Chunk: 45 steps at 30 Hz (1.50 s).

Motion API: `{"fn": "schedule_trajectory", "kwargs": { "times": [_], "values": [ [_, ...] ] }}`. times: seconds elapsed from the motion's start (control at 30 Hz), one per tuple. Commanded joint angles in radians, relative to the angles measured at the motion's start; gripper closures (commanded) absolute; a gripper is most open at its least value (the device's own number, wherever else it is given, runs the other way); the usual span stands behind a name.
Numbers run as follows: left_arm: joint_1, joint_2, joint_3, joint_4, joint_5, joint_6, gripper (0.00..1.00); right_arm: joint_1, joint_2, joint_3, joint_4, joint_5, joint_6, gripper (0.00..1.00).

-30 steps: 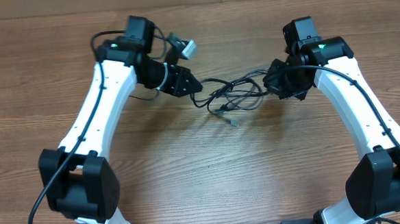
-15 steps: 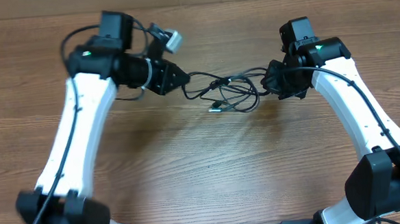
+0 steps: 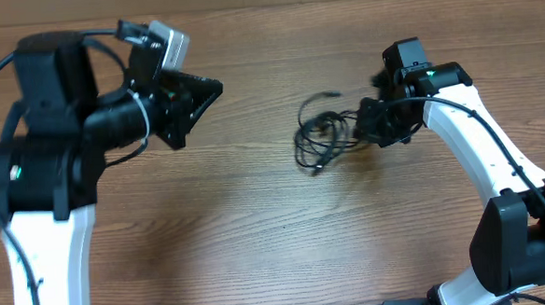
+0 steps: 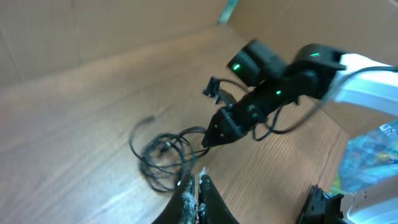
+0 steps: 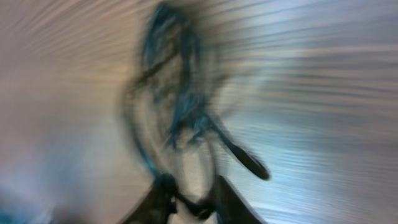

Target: Untangle cables

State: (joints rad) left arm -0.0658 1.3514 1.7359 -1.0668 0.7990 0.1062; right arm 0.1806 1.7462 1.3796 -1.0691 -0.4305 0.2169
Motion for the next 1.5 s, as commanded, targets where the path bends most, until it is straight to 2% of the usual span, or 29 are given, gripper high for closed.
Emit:
{"fn": "schedule_trajectory", "kwargs": {
  "times": [0.0,0.03,0.13,0.17,0.23,0.37,0.47,0.6,0.83,0.93,1.0,1.03,1.17,1.27,1.47],
  "values": [
    [-0.006,0.072,-0.006,-0.023,0.005,-0.013,0.96,0.016,-0.007,0.008,-0.001,-0.363,-0.251,0.75],
    [-0.006,0.091,-0.006,-0.031,0.005,-0.013,0.96,0.016,-0.007,0.008,-0.001,-0.356,-0.243,0.75],
    [-0.008,0.173,-0.006,-0.071,0.006,0.014,0.96,0.002,-0.007,0.008,-0.007,-0.107,-0.034,0.50],
    [-0.017,0.212,-0.006,-0.087,0.006,0.021,0.96,-0.003,-0.007,0.008,-0.018,0.073,0.099,0.32],
    [-0.039,0.269,-0.006,-0.090,0.006,0.019,0.94,-0.005,-0.007,0.008,-0.021,0.128,0.101,0.21],
    [-0.121,0.406,-0.006,-0.054,-0.023,-0.043,0.89,-0.009,-0.007,0.008,-0.013,0.183,0.130,0.20],
    [-0.192,0.515,-0.006,-0.032,-0.233,-0.225,0.88,-0.029,-0.006,0.008,-0.006,0.249,0.192,0.15],
    [-0.257,0.623,-0.006,-0.020,-0.401,-0.335,0.85,-0.073,-0.006,0.008,-0.006,0.254,0.202,0.15],
    [-0.329,0.742,-0.006,0.074,-0.477,-0.426,0.76,-0.092,-0.006,0.007,-0.010,0.251,0.160,0.14],
    [-0.341,0.769,-0.006,0.103,-0.535,-0.457,0.64,-0.092,-0.006,0.007,-0.011,0.251,0.149,0.14],
    [-0.348,0.784,-0.006,0.128,-0.556,-0.461,0.44,-0.092,-0.006,0.007,-0.011,0.251,0.148,0.13],
    [-0.352,0.795,-0.006,0.143,-0.555,-0.461,0.39,-0.092,-0.006,0.007,-0.011,0.251,0.148,0.13],
    [-0.368,0.835,-0.006,0.185,-0.556,-0.458,0.40,-0.092,-0.006,0.007,-0.010,0.251,0.148,0.12],
    [-0.384,0.865,-0.006,0.203,-0.583,-0.460,0.50,-0.092,-0.006,0.007,-0.011,0.251,0.148,0.12],
    [-0.396,0.890,-0.006,0.216,-0.653,-0.485,0.53,-0.092,-0.006,0.007,-0.011,0.251,0.148,0.12]
  ]
}}
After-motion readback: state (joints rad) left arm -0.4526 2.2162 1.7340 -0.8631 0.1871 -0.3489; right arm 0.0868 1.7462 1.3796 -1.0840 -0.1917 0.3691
